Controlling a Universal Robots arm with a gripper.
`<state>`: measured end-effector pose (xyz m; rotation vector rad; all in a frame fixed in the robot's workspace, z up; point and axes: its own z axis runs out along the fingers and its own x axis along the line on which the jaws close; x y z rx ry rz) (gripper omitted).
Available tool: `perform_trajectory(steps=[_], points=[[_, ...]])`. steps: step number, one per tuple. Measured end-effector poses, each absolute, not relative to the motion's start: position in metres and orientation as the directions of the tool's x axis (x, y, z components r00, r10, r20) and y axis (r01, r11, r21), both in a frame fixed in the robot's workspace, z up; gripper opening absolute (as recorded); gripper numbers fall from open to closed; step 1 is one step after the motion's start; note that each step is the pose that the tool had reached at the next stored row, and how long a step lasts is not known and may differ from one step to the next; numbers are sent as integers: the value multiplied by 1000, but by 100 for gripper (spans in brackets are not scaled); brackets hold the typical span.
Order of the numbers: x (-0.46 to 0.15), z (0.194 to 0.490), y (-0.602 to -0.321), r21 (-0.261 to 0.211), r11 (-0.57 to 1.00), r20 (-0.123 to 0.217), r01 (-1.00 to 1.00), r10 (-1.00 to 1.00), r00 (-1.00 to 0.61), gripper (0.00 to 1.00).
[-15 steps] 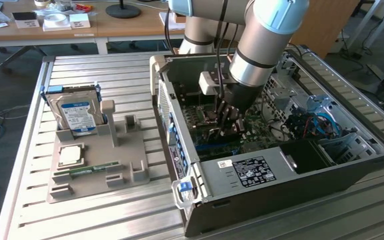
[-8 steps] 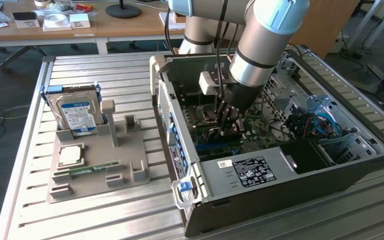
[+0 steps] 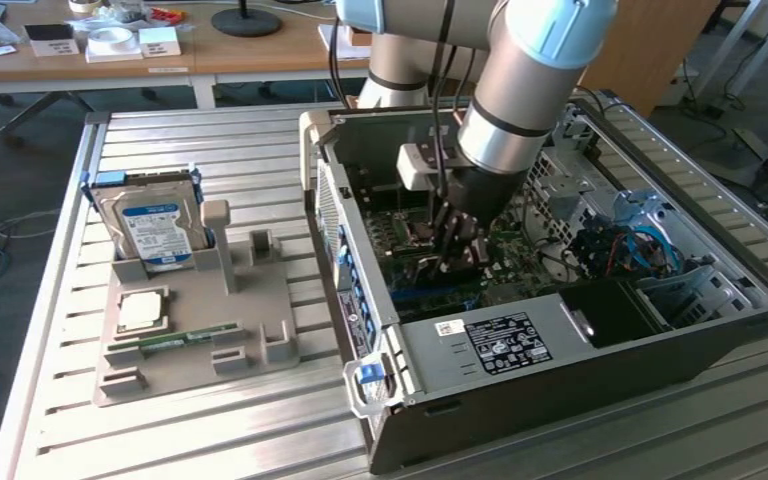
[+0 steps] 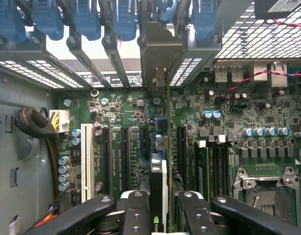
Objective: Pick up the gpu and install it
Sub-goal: 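Insert the gpu into the slot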
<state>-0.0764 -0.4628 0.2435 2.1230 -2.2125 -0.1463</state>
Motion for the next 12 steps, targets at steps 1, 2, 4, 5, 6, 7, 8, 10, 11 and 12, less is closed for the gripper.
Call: perform_trajectory(steps=[1,2,4,5,6,7,8,10,11,12], points=[[-77,243,-463,118,40,-14,-992,-999,-42,27],[-77,243,-463,118,40,-14,-992,-999,-42,27],[-77,243,-463,119,40,-17,-992,-999,-42,27],[-77,243,-463,119,39,-19,-992,-999,-42,27],[-77,242,-463,118,39,-21,-992,-999,-42,27],[-77,243,-463,118,39,-21,-992,-999,-42,27],[-77,243,-463,118,39,-21,-992,-999,-42,27],[-77,243,-463,118,40,-20,-992,-999,-42,27],[-77,243,-463,119,39,-20,-992,-999,-42,27],[-77,242,-463,119,39,-20,-992,-999,-42,27]])
